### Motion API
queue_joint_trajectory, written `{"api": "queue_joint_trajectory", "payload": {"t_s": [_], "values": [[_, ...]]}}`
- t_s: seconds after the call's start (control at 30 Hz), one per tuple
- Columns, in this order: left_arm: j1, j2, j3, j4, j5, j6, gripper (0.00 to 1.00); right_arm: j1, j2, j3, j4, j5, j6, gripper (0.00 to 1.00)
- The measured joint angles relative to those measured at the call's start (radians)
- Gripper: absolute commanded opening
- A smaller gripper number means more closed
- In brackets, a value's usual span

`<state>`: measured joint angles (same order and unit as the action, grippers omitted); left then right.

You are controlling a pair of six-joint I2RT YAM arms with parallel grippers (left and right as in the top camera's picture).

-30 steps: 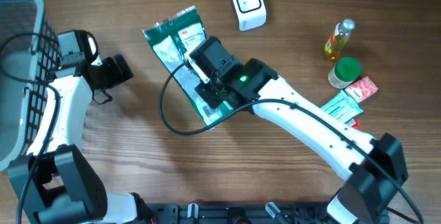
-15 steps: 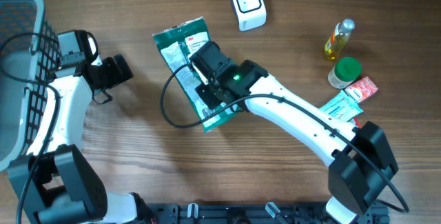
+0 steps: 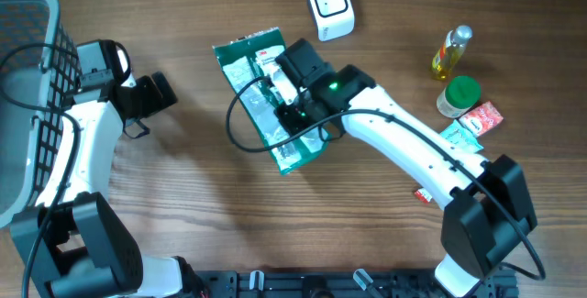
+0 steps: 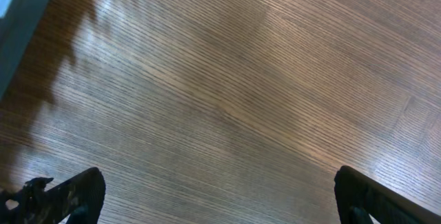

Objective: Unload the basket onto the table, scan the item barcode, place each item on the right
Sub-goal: 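Raise the glove pack up to the white scanner with the right gripper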

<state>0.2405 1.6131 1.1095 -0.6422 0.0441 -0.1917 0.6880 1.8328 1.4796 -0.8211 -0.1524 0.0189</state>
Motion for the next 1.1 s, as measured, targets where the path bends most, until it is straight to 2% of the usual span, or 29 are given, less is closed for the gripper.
{"api": "queue_joint_trajectory", "payload": {"t_s": [0.1,0.2,0.27,0.3,0.37,0.47,0.5,0.57,0.6,0.63,0.67,0.7,0.73,0.77,0.8,0.83,0.97,1.1], "values": [[0.0,0.0,-0.001,0.054,0.013,-0.01,1.0,-0.034,0.0,0.0,-0.009,-0.05,-0.021,0.04],[0.0,0.0,-0.001,0.055,0.14,-0.108,1.0,-0.071,0.0,0.0,0.001,-0.15,-0.025,0.04],[0.0,0.0,-0.001,0.047,0.332,-0.164,1.0,-0.099,0.0,0.0,0.007,-0.235,-0.023,0.04],[0.0,0.0,-0.001,0.045,0.486,-0.171,1.0,-0.112,0.0,0.0,0.007,-0.27,-0.013,0.04],[-0.02,0.0,-0.001,0.048,0.658,-0.169,0.98,-0.119,0.0,0.0,0.012,-0.293,0.008,0.04],[-0.101,0.0,-0.001,0.048,0.818,-0.165,0.92,-0.119,0.0,0.0,0.025,-0.327,0.052,0.04],[-0.129,0.0,-0.001,0.052,0.838,-0.165,0.88,-0.119,0.0,0.0,0.042,-0.332,0.074,0.04],[-0.182,0.0,-0.001,0.089,0.849,-0.165,0.74,-0.119,0.0,0.0,0.065,-0.365,0.09,0.04],[-0.211,0.0,-0.001,0.103,0.846,-0.161,0.65,-0.119,0.0,0.0,0.072,-0.394,0.094,0.04],[-0.24,0.0,-0.001,0.111,0.829,-0.166,0.47,-0.119,0.0,0.0,0.086,-0.442,0.097,0.04],[-0.258,0.0,-0.001,0.112,0.813,-0.167,0.38,-0.119,0.0,0.0,0.091,-0.476,0.101,0.05],[-0.271,0.0,-0.001,0.113,0.789,-0.163,0.2,-0.119,0.0,0.0,0.098,-0.512,0.101,0.09],[-0.28,0.0,-0.001,0.113,0.774,-0.159,0.04,-0.119,0.0,0.0,0.105,-0.545,0.101,0.32],[-0.287,0.0,0.0,0.116,0.767,-0.162,0.04,-0.119,0.0,0.0,0.105,-0.562,0.101,0.54],[-0.294,0.0,0.0,0.117,0.764,-0.168,0.04,-0.119,0.0,0.0,0.105,-0.575,0.103,0.64],[-0.295,0.0,0.0,0.121,0.745,-0.164,0.04,-0.119,0.0,0.0,0.11,-0.59,0.1,0.7],[-0.284,0.0,0.0,0.124,0.716,-0.166,0.04,-0.156,0.0,0.0,0.153,-0.631,0.093,0.71],[-0.204,0.0,-0.003,0.196,0.945,-0.165,0.04,-0.309,0.0,0.0,0.142,-0.809,0.071,0.71]]}}
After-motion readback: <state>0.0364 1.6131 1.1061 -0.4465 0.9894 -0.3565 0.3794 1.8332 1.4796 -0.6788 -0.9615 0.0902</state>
